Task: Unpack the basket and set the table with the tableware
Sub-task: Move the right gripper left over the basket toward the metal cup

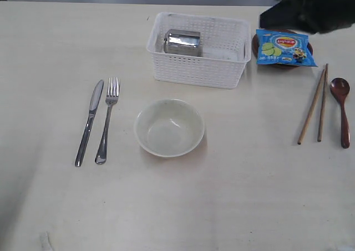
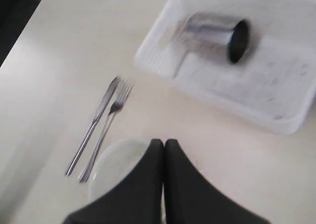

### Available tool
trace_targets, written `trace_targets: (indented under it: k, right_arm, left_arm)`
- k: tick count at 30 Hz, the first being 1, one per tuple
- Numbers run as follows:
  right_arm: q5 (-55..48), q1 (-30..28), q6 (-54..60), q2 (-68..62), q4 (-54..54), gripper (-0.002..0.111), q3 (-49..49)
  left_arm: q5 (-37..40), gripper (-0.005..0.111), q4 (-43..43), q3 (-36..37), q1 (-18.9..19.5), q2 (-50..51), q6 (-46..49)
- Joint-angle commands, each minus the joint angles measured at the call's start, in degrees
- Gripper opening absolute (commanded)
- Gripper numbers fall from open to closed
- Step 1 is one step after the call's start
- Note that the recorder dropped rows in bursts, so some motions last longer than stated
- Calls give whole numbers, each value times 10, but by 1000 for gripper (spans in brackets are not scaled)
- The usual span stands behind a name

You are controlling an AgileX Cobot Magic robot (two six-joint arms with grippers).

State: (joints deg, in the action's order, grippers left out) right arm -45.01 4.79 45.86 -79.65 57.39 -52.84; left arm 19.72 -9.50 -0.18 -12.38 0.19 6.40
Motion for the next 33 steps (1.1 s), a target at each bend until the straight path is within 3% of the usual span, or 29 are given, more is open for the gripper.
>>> trace_targets:
  k: [1,5,9,16,26,33]
  right_arm:
    - [33,91,6,66,4,0,71]
    - [69,153,6,123,4,0,107]
    - [74,180,6,159,-17,0,127]
    - [70,183,8,177,-87,0,165]
    - [74,183,-13,177,-75,0,179]
    - [206,183,-28,167,-14,0,171]
  left_arm:
    - [-1,0,0,2,-3,-2,-2]
    - [-1,0,2,2,-3,-2,-2]
    - [-1,0,1,2,-3,-2,-2]
    - [-1,0,1,2,-3,-2,-2]
    - [-1,0,1,2,-3,-2,-2]
    - [-1,0,1,2,-3,-2,-2]
